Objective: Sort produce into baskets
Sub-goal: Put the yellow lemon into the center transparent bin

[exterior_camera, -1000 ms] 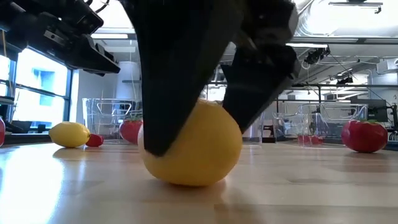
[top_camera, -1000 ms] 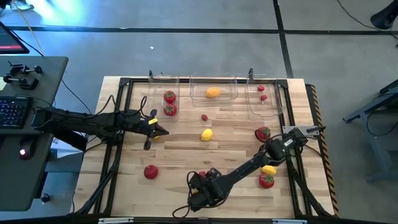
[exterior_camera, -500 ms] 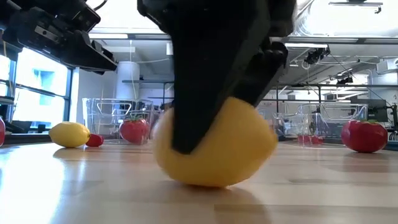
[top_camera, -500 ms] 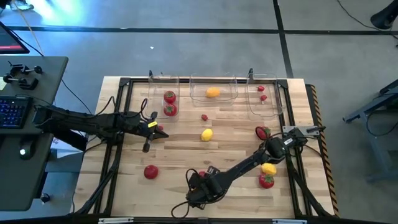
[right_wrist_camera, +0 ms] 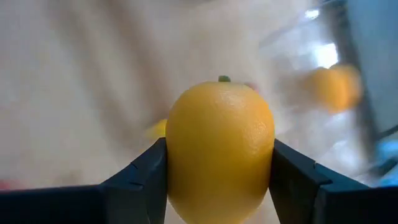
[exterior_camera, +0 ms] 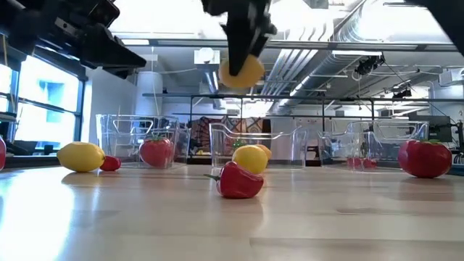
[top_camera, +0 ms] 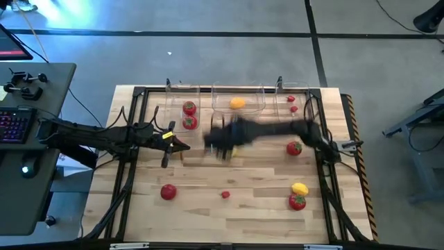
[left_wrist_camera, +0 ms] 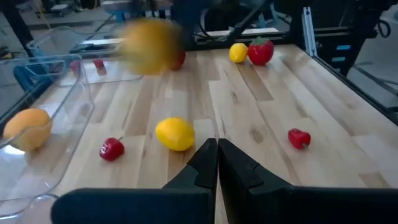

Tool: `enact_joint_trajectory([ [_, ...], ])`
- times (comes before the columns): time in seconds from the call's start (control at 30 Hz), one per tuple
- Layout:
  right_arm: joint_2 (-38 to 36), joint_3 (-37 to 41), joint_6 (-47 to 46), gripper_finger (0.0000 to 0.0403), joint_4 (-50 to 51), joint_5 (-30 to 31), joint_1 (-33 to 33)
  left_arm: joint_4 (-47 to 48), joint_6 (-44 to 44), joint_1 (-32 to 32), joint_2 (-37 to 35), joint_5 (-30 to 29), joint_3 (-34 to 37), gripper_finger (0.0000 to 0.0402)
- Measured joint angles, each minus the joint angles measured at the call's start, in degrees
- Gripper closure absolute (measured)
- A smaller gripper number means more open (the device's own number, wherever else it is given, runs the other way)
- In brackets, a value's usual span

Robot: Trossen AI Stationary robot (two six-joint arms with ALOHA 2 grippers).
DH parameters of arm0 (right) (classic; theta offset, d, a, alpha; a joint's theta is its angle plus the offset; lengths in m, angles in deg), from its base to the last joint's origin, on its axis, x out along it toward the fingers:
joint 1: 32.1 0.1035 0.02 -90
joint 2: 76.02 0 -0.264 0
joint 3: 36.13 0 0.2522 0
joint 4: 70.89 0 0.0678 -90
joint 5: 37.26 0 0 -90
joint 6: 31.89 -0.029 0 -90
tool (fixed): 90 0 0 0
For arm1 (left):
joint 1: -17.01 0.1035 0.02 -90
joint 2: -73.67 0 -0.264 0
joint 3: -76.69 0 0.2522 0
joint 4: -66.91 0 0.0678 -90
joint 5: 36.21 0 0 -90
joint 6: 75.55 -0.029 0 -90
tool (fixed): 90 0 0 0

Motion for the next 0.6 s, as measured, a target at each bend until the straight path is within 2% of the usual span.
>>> enact_joint_trajectory([
  [0.13, -0.5, 0.1, 14.4, 0.0207, -4.8, 1.1, -12.9, 0.0, 0.1, 1.0, 0.0, -0.3, 0.0, 0.0401],
  [0.23, -0.5, 0.1, 18.8, 0.0207, -10.6, -5.5, -22.5, 0.0, 0.7, 1.4, 0.0, -1.2, 0.0, 0.0401],
  [0.4, 1.8, 0.1, 14.5, 0.0207, -20.4, -12.9, -32.8, 0.1, 1.6, 1.4, 0.0, -2.7, 0.0, 0.0401],
  [0.6, 4.7, 0.1, 4.4, 0.0207, -24.1, -20.3, -35.4, 0.2, 2.5, 1.4, 0.0, -2.9, 0.0, 0.0401],
])
